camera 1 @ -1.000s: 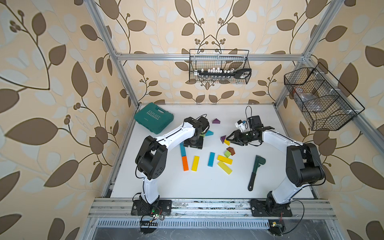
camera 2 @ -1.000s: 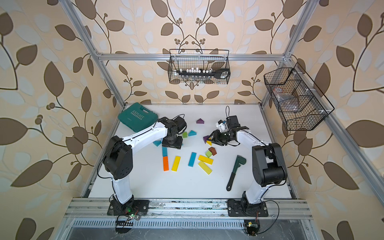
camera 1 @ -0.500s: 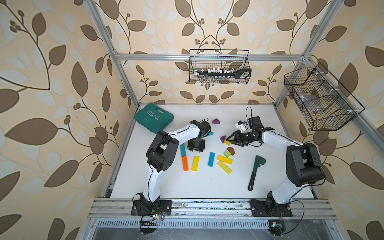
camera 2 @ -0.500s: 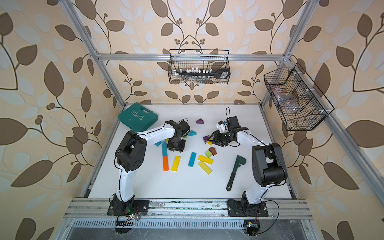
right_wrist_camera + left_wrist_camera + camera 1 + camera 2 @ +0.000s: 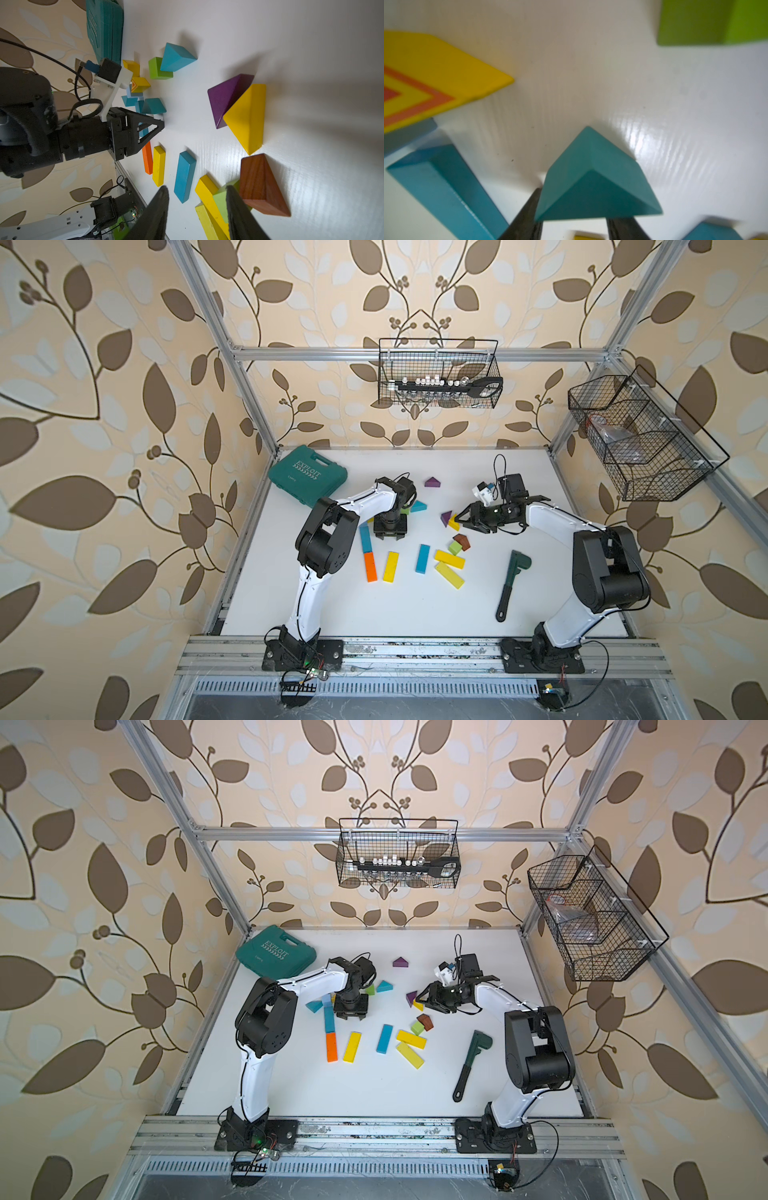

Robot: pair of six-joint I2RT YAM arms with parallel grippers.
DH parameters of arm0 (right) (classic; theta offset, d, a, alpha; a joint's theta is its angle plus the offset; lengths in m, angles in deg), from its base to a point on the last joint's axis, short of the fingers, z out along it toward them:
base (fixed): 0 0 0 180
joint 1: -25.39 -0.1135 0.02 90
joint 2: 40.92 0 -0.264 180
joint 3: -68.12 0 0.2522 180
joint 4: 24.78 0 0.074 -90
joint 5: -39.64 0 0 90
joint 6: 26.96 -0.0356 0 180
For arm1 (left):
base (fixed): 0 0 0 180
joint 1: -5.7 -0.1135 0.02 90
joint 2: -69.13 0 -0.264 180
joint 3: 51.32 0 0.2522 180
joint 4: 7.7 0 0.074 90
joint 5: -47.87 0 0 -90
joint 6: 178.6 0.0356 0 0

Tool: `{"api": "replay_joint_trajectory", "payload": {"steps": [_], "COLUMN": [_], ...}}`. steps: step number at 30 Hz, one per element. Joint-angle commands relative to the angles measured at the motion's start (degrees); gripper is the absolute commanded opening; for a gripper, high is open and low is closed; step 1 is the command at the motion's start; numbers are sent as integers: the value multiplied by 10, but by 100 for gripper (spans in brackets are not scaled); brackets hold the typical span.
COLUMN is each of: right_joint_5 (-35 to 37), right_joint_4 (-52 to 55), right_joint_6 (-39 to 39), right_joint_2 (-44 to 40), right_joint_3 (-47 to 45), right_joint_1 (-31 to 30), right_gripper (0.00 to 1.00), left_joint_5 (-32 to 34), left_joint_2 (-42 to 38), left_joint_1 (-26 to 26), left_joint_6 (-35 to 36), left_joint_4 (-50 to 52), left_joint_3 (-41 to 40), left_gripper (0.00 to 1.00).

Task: Assemble a small pinwheel with building blocks
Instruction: Assemble the building block at the center of the board.

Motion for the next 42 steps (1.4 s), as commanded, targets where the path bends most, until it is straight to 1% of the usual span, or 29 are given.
{"api": "replay_joint_trajectory", "payload": {"steps": [1, 3, 6, 9, 19, 26, 31, 42], "right_joint_5": [-1, -2, -3, -6, -10, -12, -13, -15], "right_joint_4": [-8, -11, -15, -17, -27, -30, -33, -35], "right_joint_6": [3, 2, 1, 0, -3, -5, -6, -7], "right_joint_2": [1, 2, 2, 4, 12, 16, 20, 24], "right_joint_3": [-12, -13, -15, -15, -17, -18, -19, -19], "right_joint_1": [2, 3, 3, 4, 6, 7, 7, 7], "right_gripper": [46, 46, 46, 46, 46, 46, 46, 46], "left_joint_5": [-3, -3, -7, -3, -6, -8, -13, -23], "left_joint_2": [7, 9, 12, 17, 34, 49, 61, 86], "left_joint_1": [-9, -14, -22, -25, -38, -40, -40, -41], "left_joint_6": [-32, -38, -39, -37, -27, 3, 28, 77], "left_joint_4": [2, -2, -6, -3, -8, -7, -7, 3], "left_joint_3": [12, 12, 12, 18, 39, 66, 87, 138], "left_gripper": [57, 57, 51, 48, 44, 44, 39, 39]}}
